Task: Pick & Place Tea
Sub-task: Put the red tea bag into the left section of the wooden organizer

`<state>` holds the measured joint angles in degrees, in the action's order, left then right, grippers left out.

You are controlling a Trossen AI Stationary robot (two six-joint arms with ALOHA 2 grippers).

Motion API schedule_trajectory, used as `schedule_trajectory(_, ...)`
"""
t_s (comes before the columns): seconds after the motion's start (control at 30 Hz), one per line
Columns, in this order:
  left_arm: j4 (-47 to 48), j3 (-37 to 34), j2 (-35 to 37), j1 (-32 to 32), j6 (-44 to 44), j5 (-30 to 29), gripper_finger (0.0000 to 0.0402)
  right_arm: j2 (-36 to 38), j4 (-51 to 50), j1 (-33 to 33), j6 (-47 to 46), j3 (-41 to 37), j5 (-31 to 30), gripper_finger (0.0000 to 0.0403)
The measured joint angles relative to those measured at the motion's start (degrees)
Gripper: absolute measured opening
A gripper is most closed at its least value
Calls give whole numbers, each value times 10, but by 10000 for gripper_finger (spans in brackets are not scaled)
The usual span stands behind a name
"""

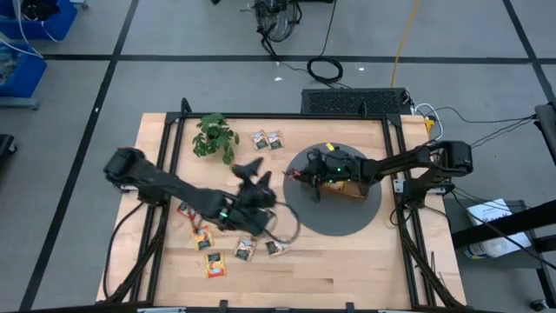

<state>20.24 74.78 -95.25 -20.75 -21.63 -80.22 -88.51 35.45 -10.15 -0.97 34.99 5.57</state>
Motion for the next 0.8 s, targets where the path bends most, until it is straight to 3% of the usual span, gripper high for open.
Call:
schedule_trajectory(0.17,181,0,88,2,240,47,298,56,14,11,-12,-40,-55,0)
schedule_trajectory(0.33,279,-1,146,2,382,72,279,107,32,30,-29,-105,-142,0)
schedule_trajectory(0.5,315,-1,160,7,433,82,266,130,72,35,-78,-162,-152,0)
schedule_trajectory(0.8,327,-12,155,27,450,92,260,131,105,35,-108,-192,-161,0)
